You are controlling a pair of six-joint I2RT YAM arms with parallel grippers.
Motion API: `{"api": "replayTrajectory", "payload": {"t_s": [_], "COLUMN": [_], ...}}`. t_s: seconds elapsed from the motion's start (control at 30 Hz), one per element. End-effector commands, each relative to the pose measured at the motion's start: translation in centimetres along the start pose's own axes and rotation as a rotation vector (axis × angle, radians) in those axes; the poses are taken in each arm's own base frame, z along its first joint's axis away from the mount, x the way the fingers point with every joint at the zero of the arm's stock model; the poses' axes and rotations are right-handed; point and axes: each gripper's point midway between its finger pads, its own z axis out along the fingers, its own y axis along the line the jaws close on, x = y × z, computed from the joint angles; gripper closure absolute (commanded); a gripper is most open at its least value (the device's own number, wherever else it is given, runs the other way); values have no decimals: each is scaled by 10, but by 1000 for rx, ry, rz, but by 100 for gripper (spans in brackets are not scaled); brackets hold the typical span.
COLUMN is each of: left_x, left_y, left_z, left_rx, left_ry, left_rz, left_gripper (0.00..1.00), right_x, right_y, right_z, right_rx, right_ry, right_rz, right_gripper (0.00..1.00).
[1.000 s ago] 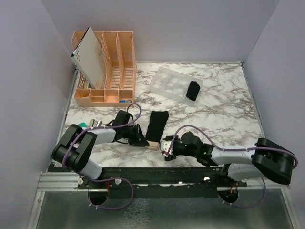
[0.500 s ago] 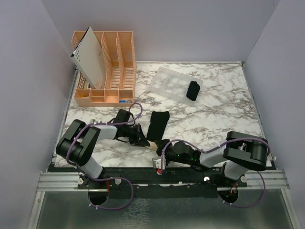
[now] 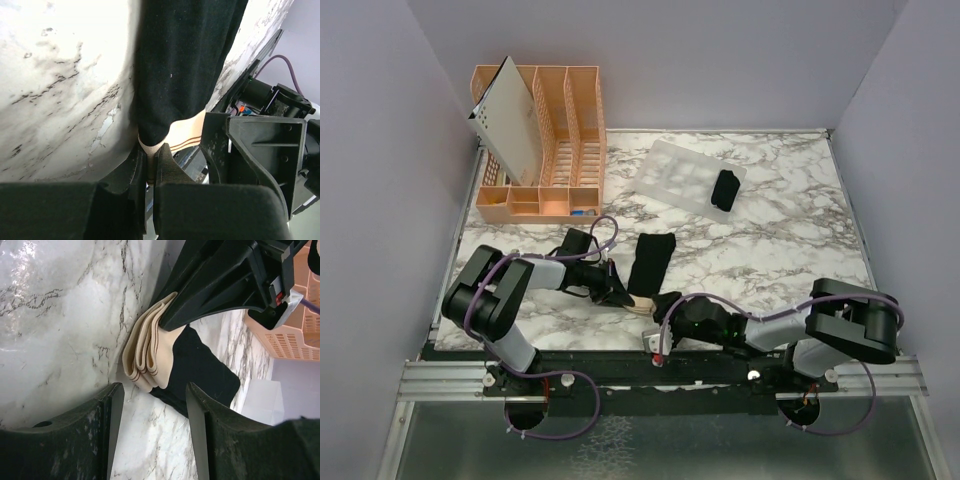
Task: Roll the underwear
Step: Roll the underwear to the center of the board.
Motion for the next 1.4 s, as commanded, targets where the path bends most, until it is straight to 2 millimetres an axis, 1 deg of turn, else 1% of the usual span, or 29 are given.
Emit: {"api": "replayTrajectory", "payload": {"t_s": [0.0, 0.13, 0.23, 0.37, 0.43, 0.6, 0.63, 0.77, 0.83, 0.9, 0.97, 1.0, 1.03, 1.07, 1.1, 1.27, 1.33, 1.37], "left_x": [14, 15, 15, 15, 15, 16, 15, 12, 9, 8, 7, 7, 7, 7, 7, 9, 9, 9], "left_y": [35, 35, 35, 35, 35, 39, 40, 41, 41, 40, 40, 40, 40, 39, 39, 40, 40, 40], "left_z": [5, 4, 4, 5, 4, 5, 4, 2, 0, 0, 0, 0, 0, 0, 0, -1, -1, -1], "left_rx": [-120, -118, -117, -113, -115, -132, -136, -146, -145, -144, -143, -143, -141, -139, -138, -142, -142, -142], "left_ry": [23, 24, 23, 27, 26, 22, 18, 2, -6, -8, -10, -10, -9, -8, -9, -9, -13, -14], "left_rz": [-44, -45, -43, -44, -45, -51, -50, -55, -56, -56, -55, -55, -56, -54, -52, -56, -55, -55], "left_gripper": [100, 100, 100, 100, 100, 100, 100, 100, 100, 100, 100, 100, 100, 100, 100, 100, 100, 100], "right_x": [-5, 1, 0, 0, 0, -5, -6, -11, -13, -11, -10, -10, -11, -11, -11, -5, -6, -7], "right_y": [17, 20, 19, 20, 19, 15, 14, 12, 16, 20, 20, 21, 20, 19, 20, 15, 13, 12], "right_z": [12, 19, 24, 29, 28, 25, 24, 21, 19, 17, 17, 17, 18, 19, 20, 20, 21, 21], "right_rx": [-76, -76, -65, -69, -59, -42, -36, -26, -53, -72, -67, -68, -66, -64, -67, -29, -22, -21], "right_ry": [-27, -7, -13, -15, -15, -35, -38, -64, -67, -61, -58, -56, -58, -59, -55, -34, -33, -32], "right_rz": [-8, -23, -22, -26, -25, 0, 8, 65, 78, 89, 98, 99, 99, 99, 99, 103, 117, 134], "right_gripper": [43, 44, 46, 53, 57, 72, 73, 73, 67, 65, 65, 67, 71, 76, 79, 83, 89, 94]}}
